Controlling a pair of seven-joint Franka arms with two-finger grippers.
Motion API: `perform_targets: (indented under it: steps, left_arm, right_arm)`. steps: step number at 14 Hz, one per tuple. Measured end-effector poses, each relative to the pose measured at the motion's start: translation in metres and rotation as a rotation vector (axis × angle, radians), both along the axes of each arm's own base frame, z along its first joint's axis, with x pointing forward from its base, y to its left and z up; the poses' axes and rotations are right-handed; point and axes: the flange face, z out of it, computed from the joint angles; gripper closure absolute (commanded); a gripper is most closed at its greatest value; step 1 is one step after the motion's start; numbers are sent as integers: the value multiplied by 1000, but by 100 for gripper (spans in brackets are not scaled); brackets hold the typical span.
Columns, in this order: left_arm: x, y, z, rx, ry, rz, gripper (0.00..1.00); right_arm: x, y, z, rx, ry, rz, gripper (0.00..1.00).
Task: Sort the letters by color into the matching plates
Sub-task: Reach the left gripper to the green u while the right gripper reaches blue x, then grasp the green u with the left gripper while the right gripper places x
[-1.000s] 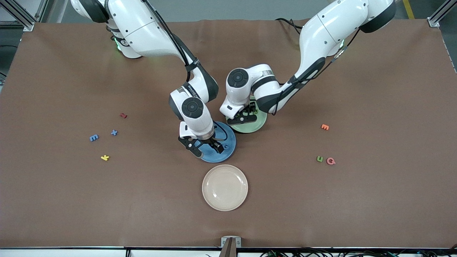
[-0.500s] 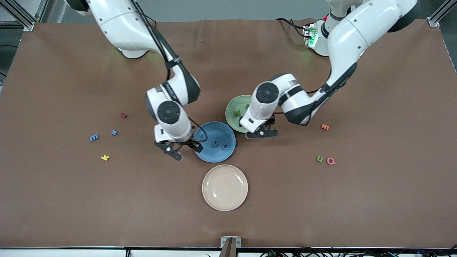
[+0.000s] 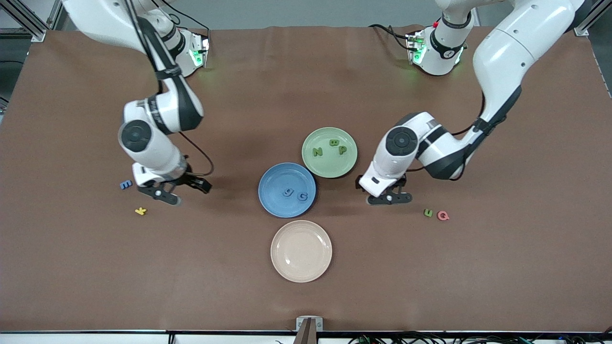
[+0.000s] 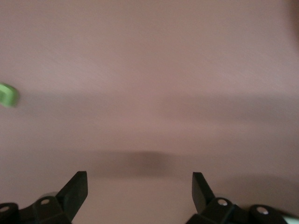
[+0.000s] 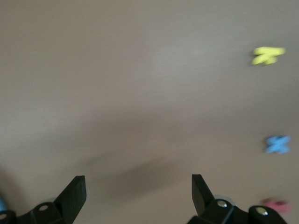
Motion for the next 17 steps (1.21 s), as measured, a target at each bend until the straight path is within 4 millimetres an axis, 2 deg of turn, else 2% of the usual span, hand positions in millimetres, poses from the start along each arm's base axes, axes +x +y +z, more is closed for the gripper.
perform_targets:
  steps: [4,7,9,13,17]
  left_arm:
    - [23,55,-6,41,-20,9,1]
    - [32,82,-20,51,-18,24,1]
    - [38,97,-32,40,-25,39,1]
    - [43,115,-44,46,-25,34,2]
    - [47,122,-48,31,-41,42,4]
  right_arm:
    - [-24,-114,-17,-4,-3,113,0]
    - [-39,-173,-32,-18,-46,174,6]
    - [-52,-187,-47,-25,-51,185,16]
    - [-58,-178,-73,-19,-27,204,20]
    - [-61,-174,-95,-15,-16,202,25]
